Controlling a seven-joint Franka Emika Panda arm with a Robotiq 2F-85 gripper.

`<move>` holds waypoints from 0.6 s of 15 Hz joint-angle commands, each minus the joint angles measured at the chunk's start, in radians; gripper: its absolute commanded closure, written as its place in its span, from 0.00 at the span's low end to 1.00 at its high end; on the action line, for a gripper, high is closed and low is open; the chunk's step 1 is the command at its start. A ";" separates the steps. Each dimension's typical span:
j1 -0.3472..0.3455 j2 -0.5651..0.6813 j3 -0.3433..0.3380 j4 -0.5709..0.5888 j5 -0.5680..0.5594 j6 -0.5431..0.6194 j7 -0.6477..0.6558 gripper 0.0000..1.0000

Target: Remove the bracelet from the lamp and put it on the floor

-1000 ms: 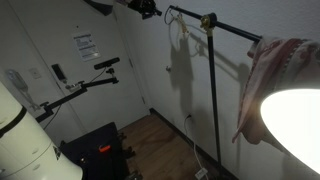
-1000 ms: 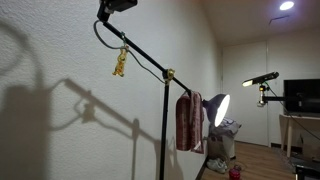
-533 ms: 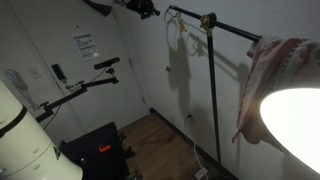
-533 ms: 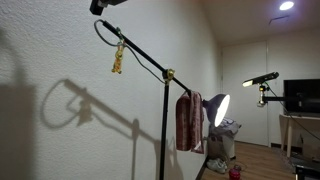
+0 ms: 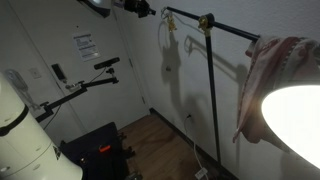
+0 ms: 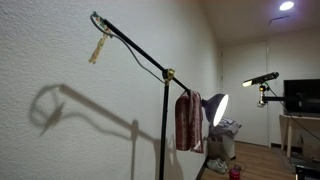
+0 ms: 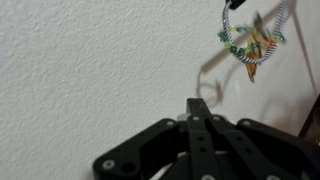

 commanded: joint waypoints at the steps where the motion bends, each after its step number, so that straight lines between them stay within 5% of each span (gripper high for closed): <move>1: 0.061 0.117 0.001 0.177 -0.035 -0.071 -0.120 1.00; 9: 0.134 0.242 -0.033 0.344 -0.015 -0.084 -0.262 1.00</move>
